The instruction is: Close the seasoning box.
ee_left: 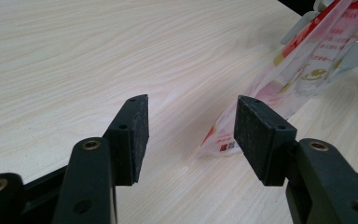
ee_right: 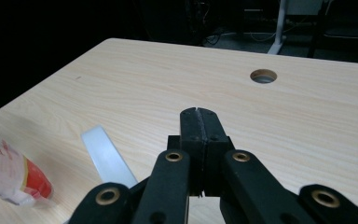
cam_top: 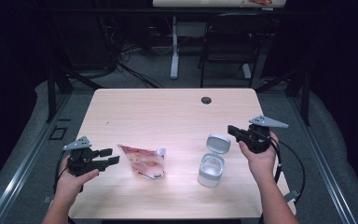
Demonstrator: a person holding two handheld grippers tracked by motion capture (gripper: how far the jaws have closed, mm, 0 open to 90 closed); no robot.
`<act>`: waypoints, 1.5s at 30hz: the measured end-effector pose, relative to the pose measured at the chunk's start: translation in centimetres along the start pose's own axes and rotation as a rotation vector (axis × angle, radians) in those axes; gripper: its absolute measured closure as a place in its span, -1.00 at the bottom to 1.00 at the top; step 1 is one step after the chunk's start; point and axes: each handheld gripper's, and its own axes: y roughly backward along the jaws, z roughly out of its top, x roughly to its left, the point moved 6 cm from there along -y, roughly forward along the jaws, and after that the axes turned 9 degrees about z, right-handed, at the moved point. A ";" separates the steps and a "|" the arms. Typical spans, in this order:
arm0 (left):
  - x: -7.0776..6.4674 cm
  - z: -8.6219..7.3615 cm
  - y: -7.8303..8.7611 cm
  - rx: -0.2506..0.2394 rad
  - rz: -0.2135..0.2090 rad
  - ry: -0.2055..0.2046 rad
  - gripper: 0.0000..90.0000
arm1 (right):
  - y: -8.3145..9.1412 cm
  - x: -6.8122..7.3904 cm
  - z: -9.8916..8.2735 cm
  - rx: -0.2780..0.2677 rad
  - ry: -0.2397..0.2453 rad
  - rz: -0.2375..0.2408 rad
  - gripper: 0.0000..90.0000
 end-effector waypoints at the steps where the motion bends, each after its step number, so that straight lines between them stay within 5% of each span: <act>1: 0.0 0.0 0.0 -0.001 0.000 0.003 0.01 | 0.0 0.0 -0.1 0.006 0.001 0.001 1.00; 22: 0.1 0.0 -0.1 0.002 0.011 0.004 0.01 | -0.1 1.7 -1.3 -0.012 -0.013 0.050 1.00; 38: 0.2 0.1 0.3 -0.009 0.014 0.007 0.01 | 1.1 5.3 -4.0 -0.006 0.022 0.108 1.00; 45: 0.6 0.2 0.8 -0.025 0.026 0.017 0.01 | 2.0 5.9 -4.6 -0.016 0.042 0.103 0.99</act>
